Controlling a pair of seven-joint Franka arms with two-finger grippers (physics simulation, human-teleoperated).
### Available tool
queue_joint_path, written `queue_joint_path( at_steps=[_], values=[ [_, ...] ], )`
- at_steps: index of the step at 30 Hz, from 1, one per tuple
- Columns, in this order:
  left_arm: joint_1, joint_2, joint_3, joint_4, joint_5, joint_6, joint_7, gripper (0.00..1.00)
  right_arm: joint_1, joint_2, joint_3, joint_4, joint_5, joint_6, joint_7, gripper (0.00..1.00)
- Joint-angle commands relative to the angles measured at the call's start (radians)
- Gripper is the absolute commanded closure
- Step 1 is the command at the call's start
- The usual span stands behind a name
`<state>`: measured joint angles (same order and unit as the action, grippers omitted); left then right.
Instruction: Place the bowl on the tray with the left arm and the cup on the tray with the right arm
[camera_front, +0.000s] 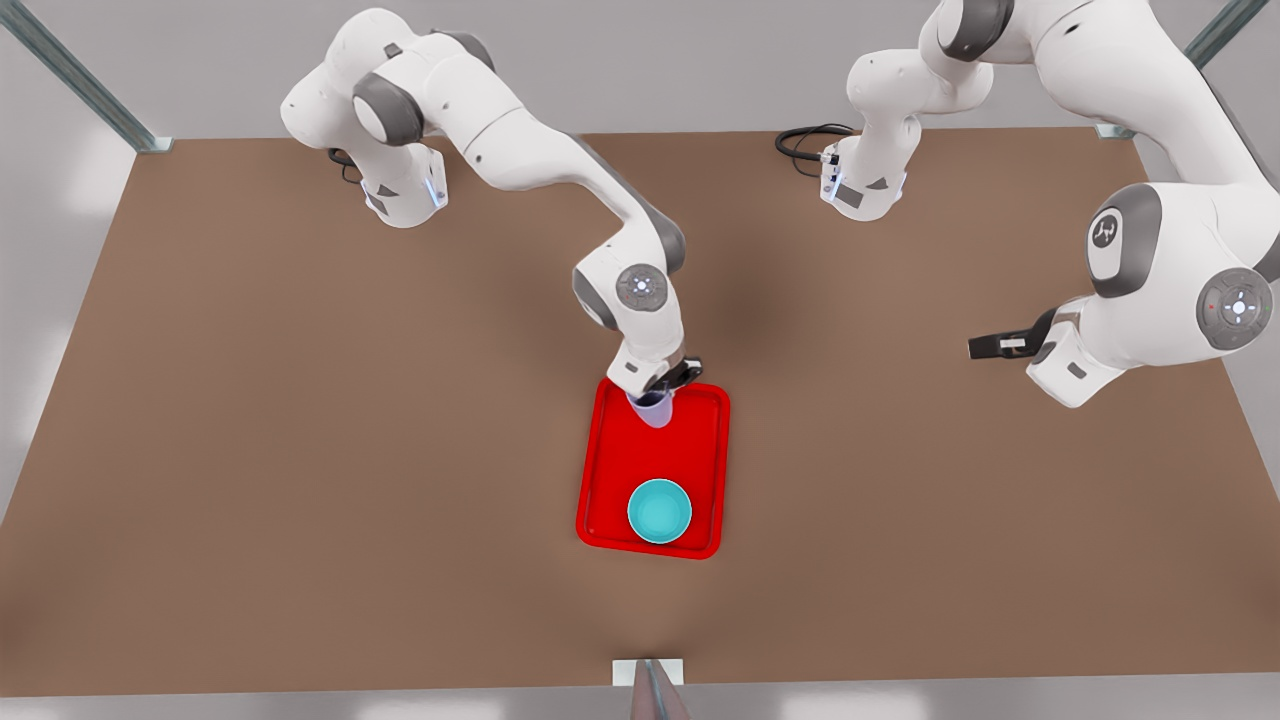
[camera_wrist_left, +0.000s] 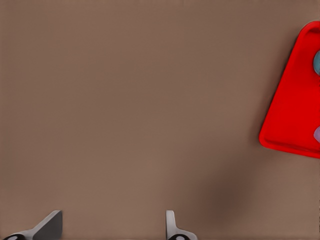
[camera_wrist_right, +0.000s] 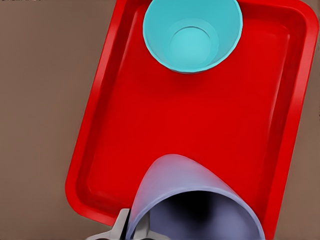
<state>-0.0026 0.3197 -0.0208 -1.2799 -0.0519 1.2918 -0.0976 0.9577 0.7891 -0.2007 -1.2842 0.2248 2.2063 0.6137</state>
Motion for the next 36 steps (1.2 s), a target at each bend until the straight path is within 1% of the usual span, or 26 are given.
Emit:
queue_joint_path(
  at_steps=[1, 11, 12, 13, 15, 16, 22, 24, 25, 26, 27, 28, 29, 30, 31, 33, 34, 35, 36],
  values=[
    [0.001, 0.004, 0.001, 0.001, -0.051, 0.009, 0.012, 0.00, 0.001, 0.012, -0.008, 0.005, 0.005, 0.006, 0.225, 0.79],
    [-0.003, 0.021, -0.001, 0.001, -0.056, 0.014, 0.004, 0.00, 0.001, 0.038, -0.019, -0.010, 0.001, 0.004, 0.228, 0.79],
    [-0.003, 0.022, -0.001, 0.001, -0.056, 0.014, 0.004, 0.00, 0.001, 0.039, -0.019, -0.010, 0.002, 0.004, 0.231, 0.36],
    [-0.003, 0.022, -0.001, 0.001, -0.056, 0.014, 0.002, 0.00, 0.001, 0.041, -0.019, -0.012, 0.002, 0.006, 0.236, 0.00],
    [-0.003, 0.022, -0.002, 0.001, -0.057, 0.014, 0.002, 0.00, 0.001, 0.041, -0.019, -0.012, 0.002, 0.006, 0.238, 0.00],
    [0.001, 0.022, 0.002, 0.001, -0.128, 0.015, -0.024, 0.00, 0.001, 0.041, -0.019, -0.012, 0.002, 0.004, 0.238, 0.00],
    [0.010, 0.022, -0.001, 0.001, -0.129, 0.037, -0.013, 0.00, 0.001, 0.029, -0.013, 0.005, 0.008, -0.003, 0.239, 0.00],
    [0.010, 0.022, -0.001, 0.001, -0.129, 0.041, -0.013, 0.00, -0.007, -0.051, -0.006, 0.005, 0.014, -0.039, 0.236, 0.00],
    [0.010, 0.022, -0.001, 0.001, -0.129, 0.043, -0.011, 0.00, -0.037, -0.120, -0.005, -0.004, 0.011, -0.149, 0.224, 0.00],
    [0.010, 0.022, -0.001, 0.005, -0.126, 0.046, -0.013, 0.00, -0.079, -0.201, -0.005, -0.003, 0.011, -0.350, 0.170, 0.00],
    [0.012, 0.022, -0.001, 0.021, -0.126, 0.041, -0.014, 0.00, -0.155, -0.283, -0.005, -0.006, 0.013, -0.586, 0.019, 0.00],
    [0.012, 0.022, -0.001, 0.021, -0.126, 0.041, -0.013, 0.00, -0.246, -0.332, -0.016, -0.007, -0.001, -0.801, -0.171, 0.00],
    [0.010, 0.022, -0.001, 0.021, -0.125, 0.044, -0.013, 0.00, -0.315, -0.352, -0.078, -0.006, -0.082, -0.961, -0.351, 0.00],
    [0.010, 0.022, -0.001, 0.021, -0.125, 0.046, -0.013, 0.00, -0.352, -0.383, -0.137, -0.015, -0.180, -0.987, -0.546, 0.00],
    [0.010, 0.028, -0.001, 0.021, -0.125, 0.046, -0.011, 0.00, -0.392, -0.418, -0.252, -0.026, -0.194, -0.984, -0.768, 0.00],
    [0.010, 0.028, -0.001, 0.022, -0.125, 0.046, -0.005, 0.00, -0.504, -0.557, -0.258, -0.052, -0.205, -0.979, -0.815, 0.00],
    [0.010, 0.030, -0.001, 0.022, -0.125, 0.046, -0.005, 0.00, -0.531, -0.639, -0.250, -0.087, -0.211, -0.979, -0.815, 0.00],
    [0.009, 0.028, -0.001, 0.022, -0.123, 0.046, -0.005, 0.00, -0.536, -0.688, -0.249, -0.106, -0.213, -0.981, -0.816, 0.00],
    [0.010, 0.030, -0.001, 0.022, -0.123, 0.046, -0.005, 0.00, -0.574, -0.711, -0.200, -0.116, -0.235, -0.981, -0.815, 0.00]
  ],
)
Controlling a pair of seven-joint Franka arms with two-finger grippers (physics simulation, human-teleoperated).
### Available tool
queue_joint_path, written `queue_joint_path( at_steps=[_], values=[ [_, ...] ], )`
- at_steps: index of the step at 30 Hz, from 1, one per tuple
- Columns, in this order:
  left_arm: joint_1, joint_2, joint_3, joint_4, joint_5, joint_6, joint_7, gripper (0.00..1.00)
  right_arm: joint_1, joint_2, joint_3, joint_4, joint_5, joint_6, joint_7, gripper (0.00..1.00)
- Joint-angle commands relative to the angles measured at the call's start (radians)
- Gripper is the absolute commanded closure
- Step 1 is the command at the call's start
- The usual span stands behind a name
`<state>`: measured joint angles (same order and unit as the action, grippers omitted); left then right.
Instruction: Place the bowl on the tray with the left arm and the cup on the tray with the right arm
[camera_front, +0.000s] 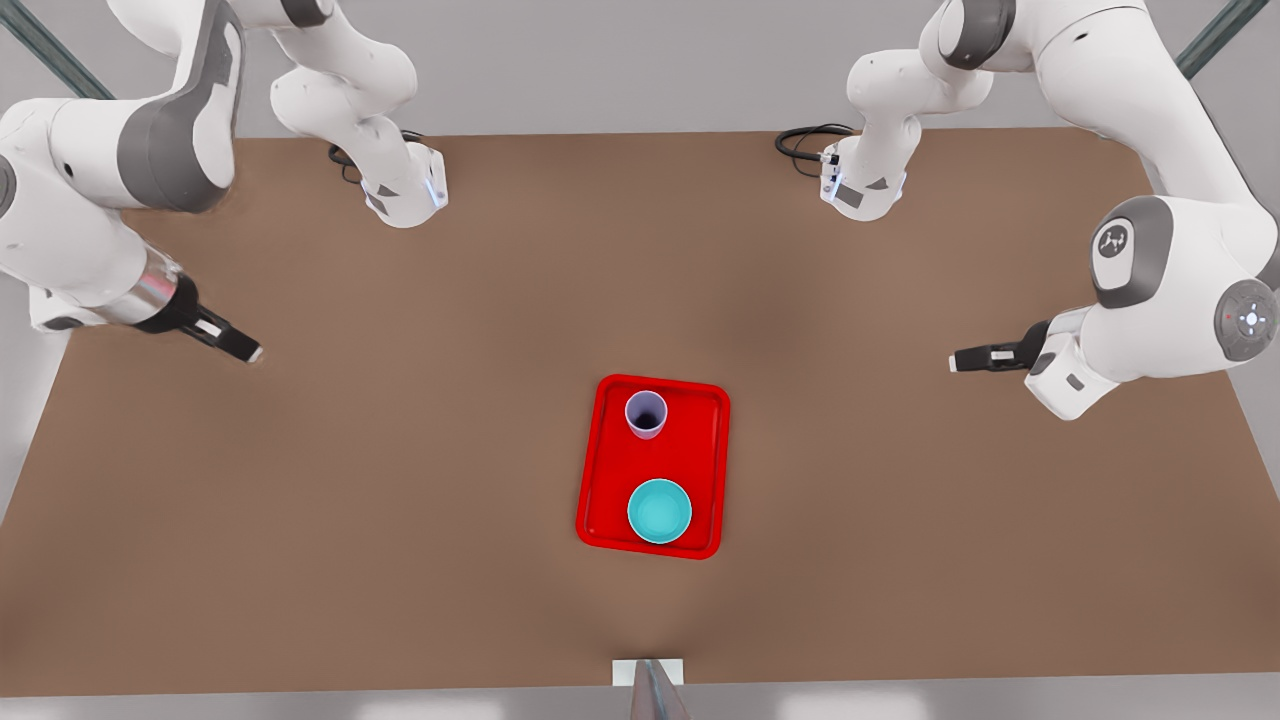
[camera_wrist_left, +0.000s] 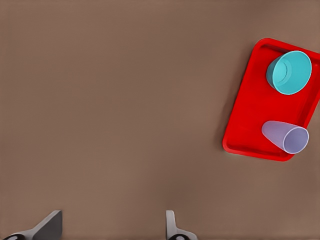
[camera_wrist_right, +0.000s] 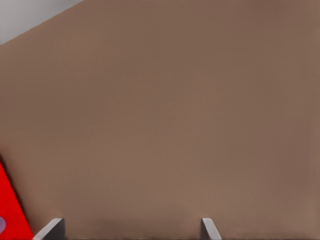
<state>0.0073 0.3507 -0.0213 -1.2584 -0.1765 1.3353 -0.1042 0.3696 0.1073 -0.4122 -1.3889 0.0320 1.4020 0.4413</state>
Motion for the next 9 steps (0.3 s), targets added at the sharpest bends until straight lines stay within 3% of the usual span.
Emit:
queue_joint_path(
  at_steps=[1, 4, 9],
  values=[
    [0.000, -0.001, 0.000, 0.000, 0.003, 0.002, 0.001, 0.00, 0.002, -0.040, 0.035, -0.016, -0.055, -0.176, -0.642, 0.00],
    [0.000, -0.001, 0.000, 0.000, 0.003, 0.001, 0.001, 0.00, -0.041, -0.037, 0.079, -0.021, -0.055, -0.178, -0.639, 0.00],
    [0.000, -0.001, 0.000, 0.000, 0.002, 0.001, 0.001, 0.00, -0.040, -0.026, 0.079, -0.019, -0.058, -0.181, -0.636, 0.00]
  ],
)
